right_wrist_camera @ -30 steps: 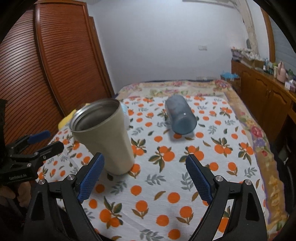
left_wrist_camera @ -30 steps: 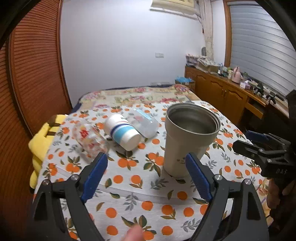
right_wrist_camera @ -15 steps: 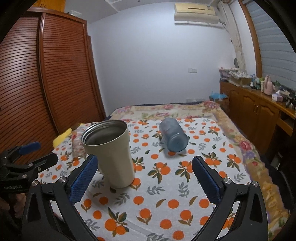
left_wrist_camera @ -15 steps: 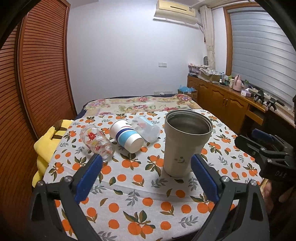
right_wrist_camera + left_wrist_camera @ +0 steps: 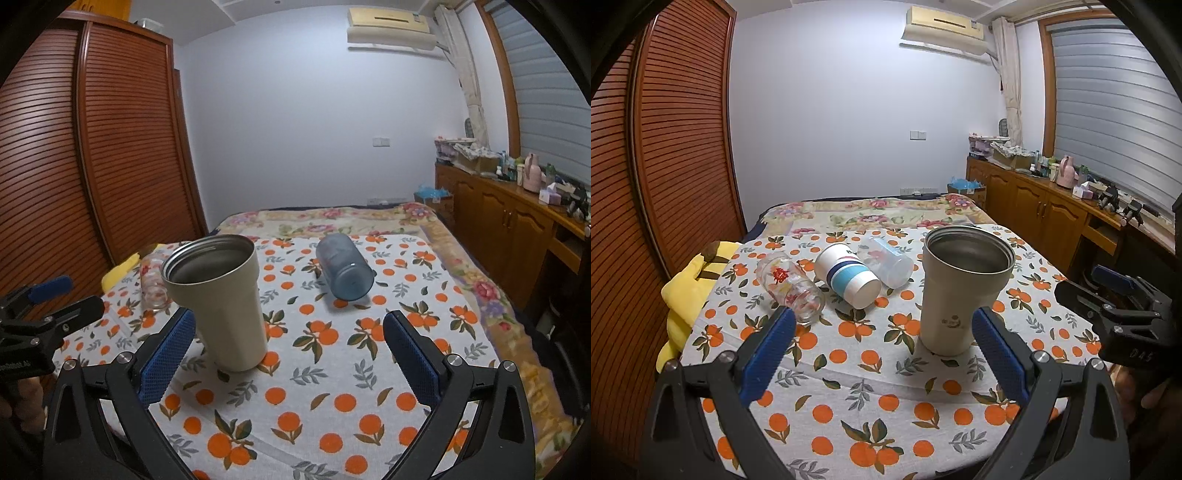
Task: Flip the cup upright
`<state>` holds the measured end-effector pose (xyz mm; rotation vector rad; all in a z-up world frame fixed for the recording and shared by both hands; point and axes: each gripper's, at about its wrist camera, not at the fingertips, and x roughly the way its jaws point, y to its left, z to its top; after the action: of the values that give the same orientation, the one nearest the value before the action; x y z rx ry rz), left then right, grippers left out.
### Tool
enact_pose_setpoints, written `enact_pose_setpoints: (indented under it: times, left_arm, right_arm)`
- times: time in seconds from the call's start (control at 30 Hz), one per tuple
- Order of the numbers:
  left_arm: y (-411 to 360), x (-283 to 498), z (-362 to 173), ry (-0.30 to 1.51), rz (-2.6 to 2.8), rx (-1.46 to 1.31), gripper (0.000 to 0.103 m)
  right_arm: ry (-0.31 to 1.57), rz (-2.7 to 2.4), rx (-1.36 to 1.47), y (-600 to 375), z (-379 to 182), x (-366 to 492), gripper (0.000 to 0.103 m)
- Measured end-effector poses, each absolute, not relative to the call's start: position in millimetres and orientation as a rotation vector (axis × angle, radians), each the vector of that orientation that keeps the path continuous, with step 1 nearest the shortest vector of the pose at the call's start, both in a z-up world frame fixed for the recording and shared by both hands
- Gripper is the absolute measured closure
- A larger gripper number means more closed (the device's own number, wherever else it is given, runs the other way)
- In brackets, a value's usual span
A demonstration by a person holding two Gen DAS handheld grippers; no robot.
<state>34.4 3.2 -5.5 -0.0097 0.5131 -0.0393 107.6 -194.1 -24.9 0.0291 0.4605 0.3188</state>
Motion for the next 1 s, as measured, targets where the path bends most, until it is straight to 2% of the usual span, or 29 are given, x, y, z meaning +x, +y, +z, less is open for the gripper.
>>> enact_pose_setpoints:
  times: [1.0]
  left_arm:
    - [0,23,5,0.482,-0.038,-0.003,0.006]
  right_arm:
    - [0.439,0.308,0.036,-197,-19,102,0.000]
